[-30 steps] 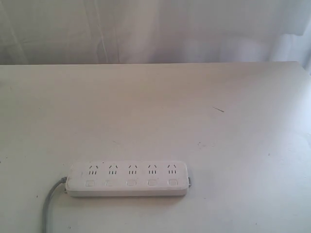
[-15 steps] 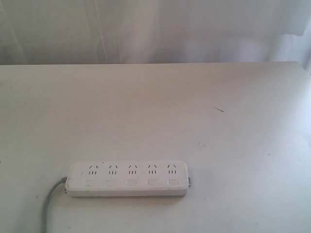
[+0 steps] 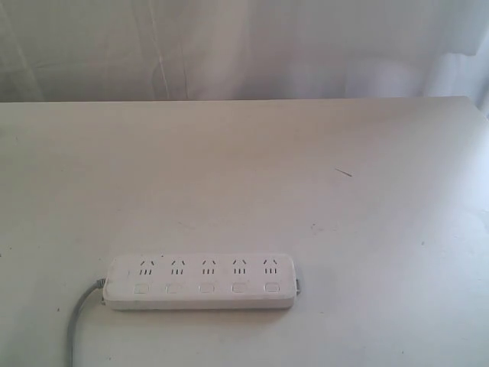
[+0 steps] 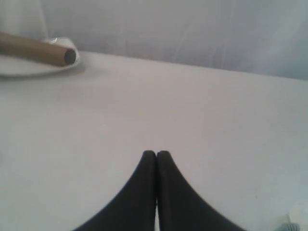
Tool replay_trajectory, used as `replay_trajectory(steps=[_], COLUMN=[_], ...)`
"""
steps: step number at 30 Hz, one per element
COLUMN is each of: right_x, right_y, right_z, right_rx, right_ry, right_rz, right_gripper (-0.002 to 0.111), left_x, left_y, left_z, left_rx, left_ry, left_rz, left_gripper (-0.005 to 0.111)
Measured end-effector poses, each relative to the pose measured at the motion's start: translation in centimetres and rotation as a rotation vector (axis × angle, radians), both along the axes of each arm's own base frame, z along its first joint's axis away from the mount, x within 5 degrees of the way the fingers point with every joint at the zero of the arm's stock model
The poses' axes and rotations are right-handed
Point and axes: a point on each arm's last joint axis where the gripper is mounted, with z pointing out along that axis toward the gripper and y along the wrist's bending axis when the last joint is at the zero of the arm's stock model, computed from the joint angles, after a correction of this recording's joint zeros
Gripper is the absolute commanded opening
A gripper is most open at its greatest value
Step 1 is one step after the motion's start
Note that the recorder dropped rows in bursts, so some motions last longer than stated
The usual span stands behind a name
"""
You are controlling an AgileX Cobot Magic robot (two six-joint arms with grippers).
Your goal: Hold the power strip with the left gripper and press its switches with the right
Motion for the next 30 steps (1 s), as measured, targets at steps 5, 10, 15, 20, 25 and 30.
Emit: replay_trajectory(steps=[5, 10, 15, 20, 25, 30], right_x=[0.0, 0.0, 0.0, 0.0, 0.0, 0.0], right_y=[0.0, 0.0, 0.0, 0.0, 0.0, 0.0], right_z=[0.0, 0.0, 0.0, 0.0, -0.1, -0.2], right_rx=[0.000, 0.000, 0.000, 0.002, 0.075, 0.175], right_ry=[0.000, 0.000, 0.000, 0.001, 0.030, 0.070], right_rz=[0.000, 0.000, 0.000, 0.000, 0.005, 0.014], right_gripper=[0.000, 0.000, 0.000, 0.000, 0.000, 0.000], left_x=[0.0, 0.0, 0.2, 0.4, 0.5, 0.6], left_y=[0.1, 0.0, -0.3, -0.9, -1.4, -1.5], left_z=[-0.8, -0.7, -0.4, 0.6, 1.2, 0.8], left_rx=[-0.040, -0.021, 0.006, 0.039, 0.076, 0.070], left_ry=[0.083, 0.080, 0.045, -0.056, -0.117, -0.073], left_rz=[0.016, 0.002, -0.032, -0.105, -0.164, -0.180], left_gripper=[0.000, 0.000, 0.000, 0.000, 0.000, 0.000])
